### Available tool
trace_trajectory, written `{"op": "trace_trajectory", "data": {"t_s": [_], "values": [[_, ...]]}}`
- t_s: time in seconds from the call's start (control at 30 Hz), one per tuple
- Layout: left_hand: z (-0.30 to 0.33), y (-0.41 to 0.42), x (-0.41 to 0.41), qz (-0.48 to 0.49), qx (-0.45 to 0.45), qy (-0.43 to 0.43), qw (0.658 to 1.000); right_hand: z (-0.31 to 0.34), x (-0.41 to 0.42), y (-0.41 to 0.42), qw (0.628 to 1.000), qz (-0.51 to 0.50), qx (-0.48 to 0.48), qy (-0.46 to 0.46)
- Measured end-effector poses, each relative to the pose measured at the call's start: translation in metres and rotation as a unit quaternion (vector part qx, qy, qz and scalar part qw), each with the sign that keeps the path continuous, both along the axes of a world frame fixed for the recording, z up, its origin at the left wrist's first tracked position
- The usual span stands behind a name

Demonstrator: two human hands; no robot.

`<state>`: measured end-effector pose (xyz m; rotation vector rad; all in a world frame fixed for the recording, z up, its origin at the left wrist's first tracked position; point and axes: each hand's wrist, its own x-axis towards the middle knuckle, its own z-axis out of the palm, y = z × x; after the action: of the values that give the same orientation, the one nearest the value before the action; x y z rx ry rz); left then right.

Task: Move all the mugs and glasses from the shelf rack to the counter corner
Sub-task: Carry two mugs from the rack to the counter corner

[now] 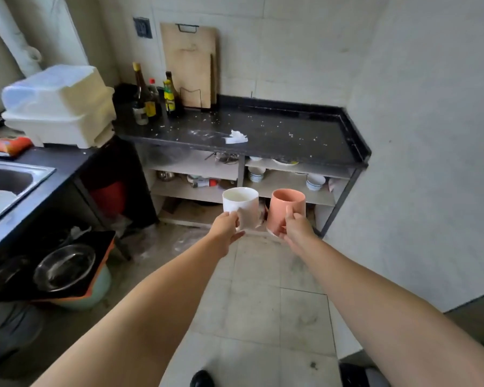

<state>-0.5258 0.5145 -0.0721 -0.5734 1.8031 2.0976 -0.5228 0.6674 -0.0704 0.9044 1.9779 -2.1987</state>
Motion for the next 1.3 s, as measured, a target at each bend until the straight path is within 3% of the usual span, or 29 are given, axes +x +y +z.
{"op": "trace_trajectory", "data": {"t_s": [0.43,0.63,0.87,1.03,1.3], "values": [[0.004,0.095,-0.180,-0.101,-0.015,-0.013,0.995,0.017,-0.132,0.093,0.988,-0.137,-0.076,-0.002],[-0.004,0.159,-0.256,-0.125,-0.018,-0.017,0.992,0.019,-0.195,0.155,0.983,-0.173,-0.060,-0.026],[-0.003,0.245,-0.351,-0.137,-0.007,-0.017,0.990,0.011,-0.301,0.253,0.984,-0.174,-0.034,-0.027],[-0.007,0.304,-0.417,-0.113,-0.003,-0.021,0.993,0.010,-0.373,0.317,0.993,-0.116,-0.018,-0.012],[-0.020,0.355,-0.514,-0.114,-0.029,-0.031,0.993,-0.013,-0.474,0.375,0.996,-0.080,-0.001,-0.030]]}}
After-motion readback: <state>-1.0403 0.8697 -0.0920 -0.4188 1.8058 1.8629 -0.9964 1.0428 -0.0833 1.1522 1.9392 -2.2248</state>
